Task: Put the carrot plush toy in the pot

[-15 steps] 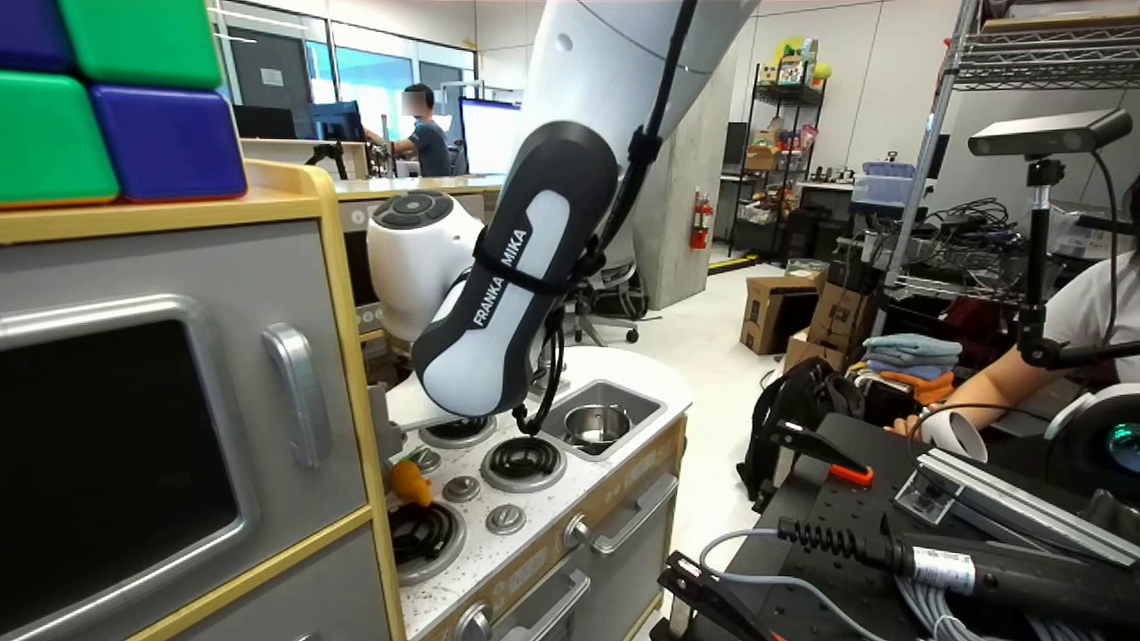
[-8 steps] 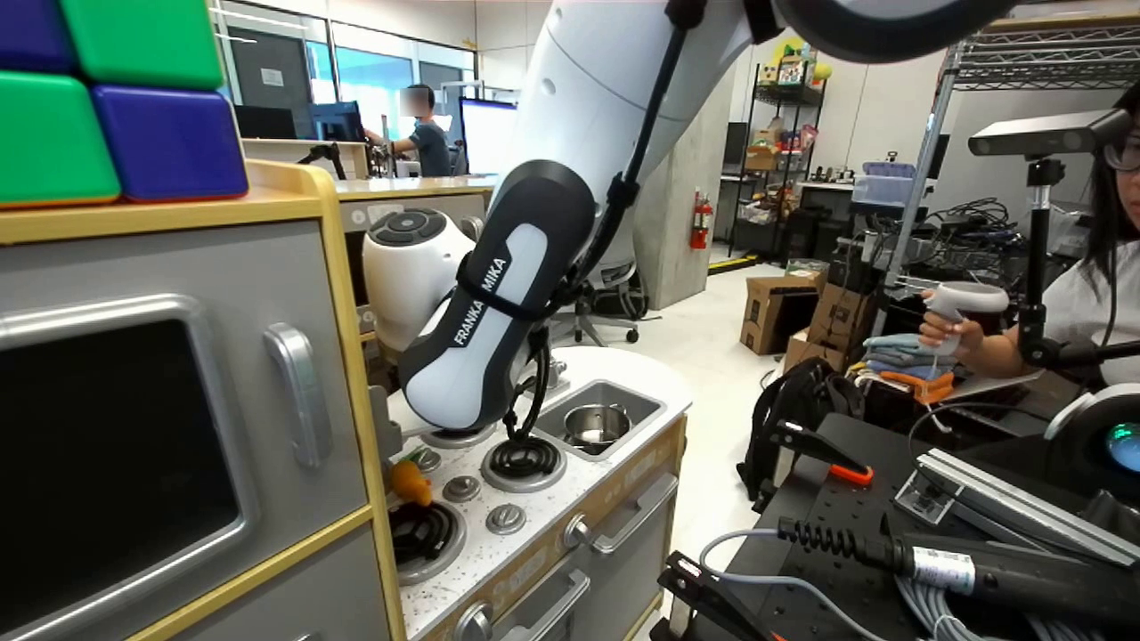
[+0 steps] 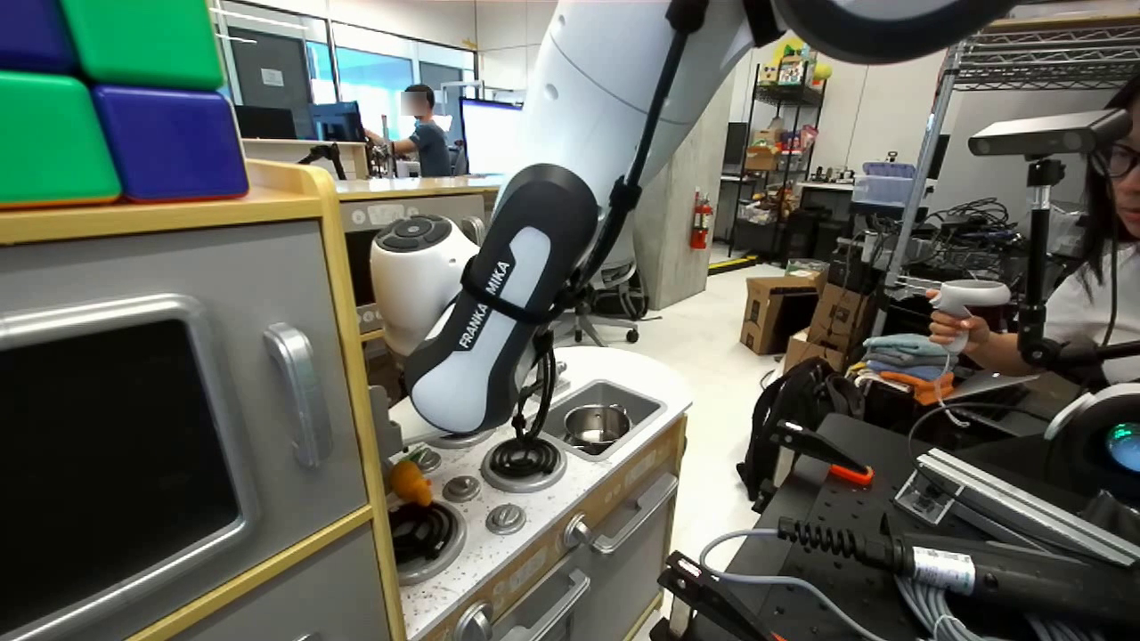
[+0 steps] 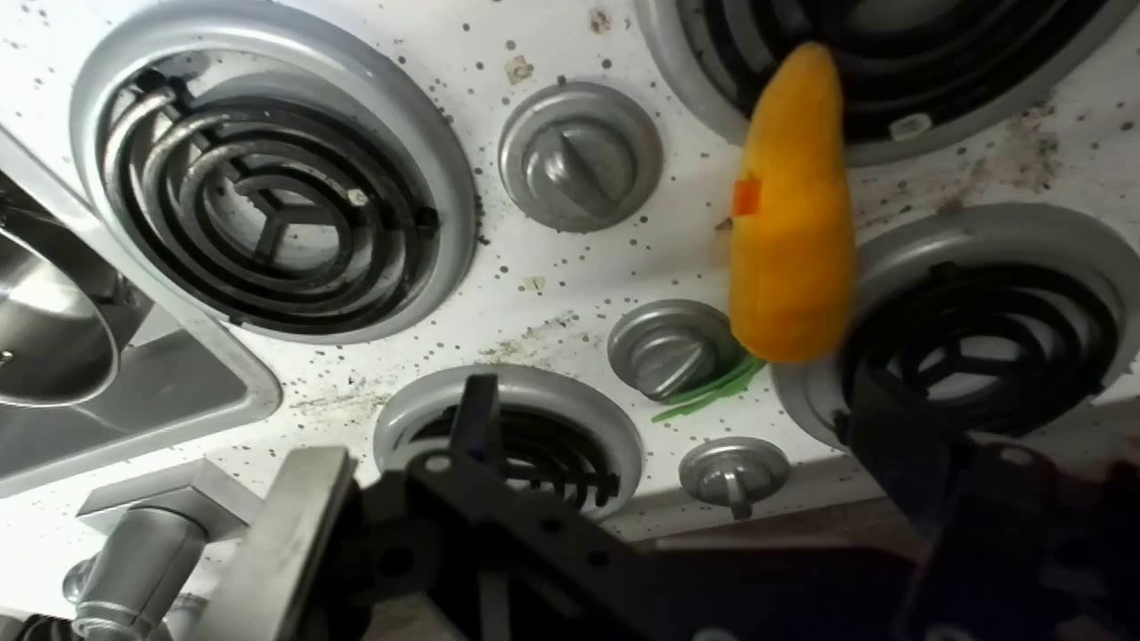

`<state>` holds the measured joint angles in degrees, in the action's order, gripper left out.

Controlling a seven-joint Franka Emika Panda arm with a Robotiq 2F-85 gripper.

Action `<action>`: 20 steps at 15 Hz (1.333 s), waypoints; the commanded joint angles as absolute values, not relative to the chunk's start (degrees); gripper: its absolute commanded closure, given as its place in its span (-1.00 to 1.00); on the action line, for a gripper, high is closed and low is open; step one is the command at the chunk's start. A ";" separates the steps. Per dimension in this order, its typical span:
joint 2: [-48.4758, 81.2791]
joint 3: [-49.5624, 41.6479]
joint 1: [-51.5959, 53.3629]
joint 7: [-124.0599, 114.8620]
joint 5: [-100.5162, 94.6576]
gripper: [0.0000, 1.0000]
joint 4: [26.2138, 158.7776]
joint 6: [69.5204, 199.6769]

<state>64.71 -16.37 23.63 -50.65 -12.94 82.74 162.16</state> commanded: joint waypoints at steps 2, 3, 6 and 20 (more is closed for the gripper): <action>65.55 -16.37 22.60 -46.71 -11.32 -1.00 81.46 158.32; 65.88 -15.75 21.74 -45.52 -11.47 -1.00 81.12 159.15; 67.24 -14.49 20.15 -44.13 -10.67 -1.00 81.03 165.56; 79.33 -7.27 16.94 -19.89 1.79 -0.50 76.71 192.64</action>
<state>76.77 -10.73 19.23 -26.77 -1.57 80.41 189.42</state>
